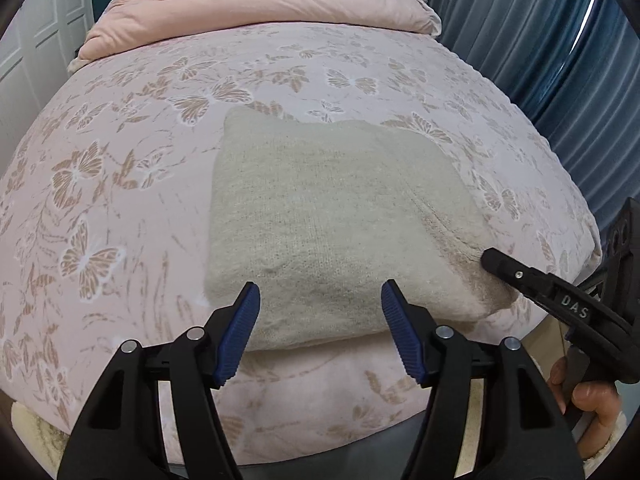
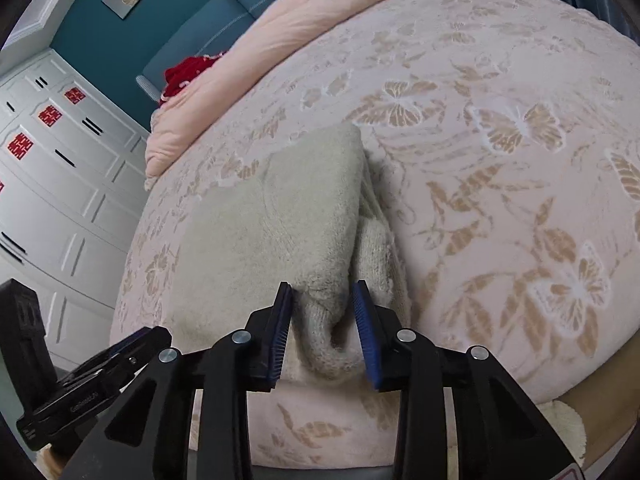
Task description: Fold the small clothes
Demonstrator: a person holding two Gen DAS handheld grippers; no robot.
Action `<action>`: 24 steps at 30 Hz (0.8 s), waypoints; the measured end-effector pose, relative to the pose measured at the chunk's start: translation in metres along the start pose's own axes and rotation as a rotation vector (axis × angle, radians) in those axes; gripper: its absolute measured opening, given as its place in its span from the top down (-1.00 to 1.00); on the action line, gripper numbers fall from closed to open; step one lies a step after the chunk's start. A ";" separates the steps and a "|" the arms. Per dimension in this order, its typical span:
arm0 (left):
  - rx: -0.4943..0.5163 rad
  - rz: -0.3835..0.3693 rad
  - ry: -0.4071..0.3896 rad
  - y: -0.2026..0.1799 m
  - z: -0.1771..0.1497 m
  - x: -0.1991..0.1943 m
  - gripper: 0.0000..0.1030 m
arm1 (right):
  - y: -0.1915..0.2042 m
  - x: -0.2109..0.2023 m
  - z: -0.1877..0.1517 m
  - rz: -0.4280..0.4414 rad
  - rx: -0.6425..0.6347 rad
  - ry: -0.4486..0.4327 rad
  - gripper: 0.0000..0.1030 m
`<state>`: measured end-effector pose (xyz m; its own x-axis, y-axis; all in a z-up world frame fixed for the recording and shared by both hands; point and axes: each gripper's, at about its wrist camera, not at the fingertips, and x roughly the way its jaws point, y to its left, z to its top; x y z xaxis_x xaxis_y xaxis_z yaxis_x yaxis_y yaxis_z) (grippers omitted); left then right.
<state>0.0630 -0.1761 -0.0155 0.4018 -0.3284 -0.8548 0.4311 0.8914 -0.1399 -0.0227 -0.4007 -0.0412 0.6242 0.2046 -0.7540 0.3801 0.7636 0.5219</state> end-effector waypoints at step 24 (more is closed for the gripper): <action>0.007 0.066 0.040 0.002 -0.017 0.021 -0.36 | 0.030 -0.023 0.019 -0.130 -0.153 -0.144 0.45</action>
<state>0.0585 -0.1755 -0.0424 0.3969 -0.2558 -0.8815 0.4100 0.9086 -0.0791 -0.0126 -0.3940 -0.0009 0.6720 0.0177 -0.7404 0.3626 0.8638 0.3498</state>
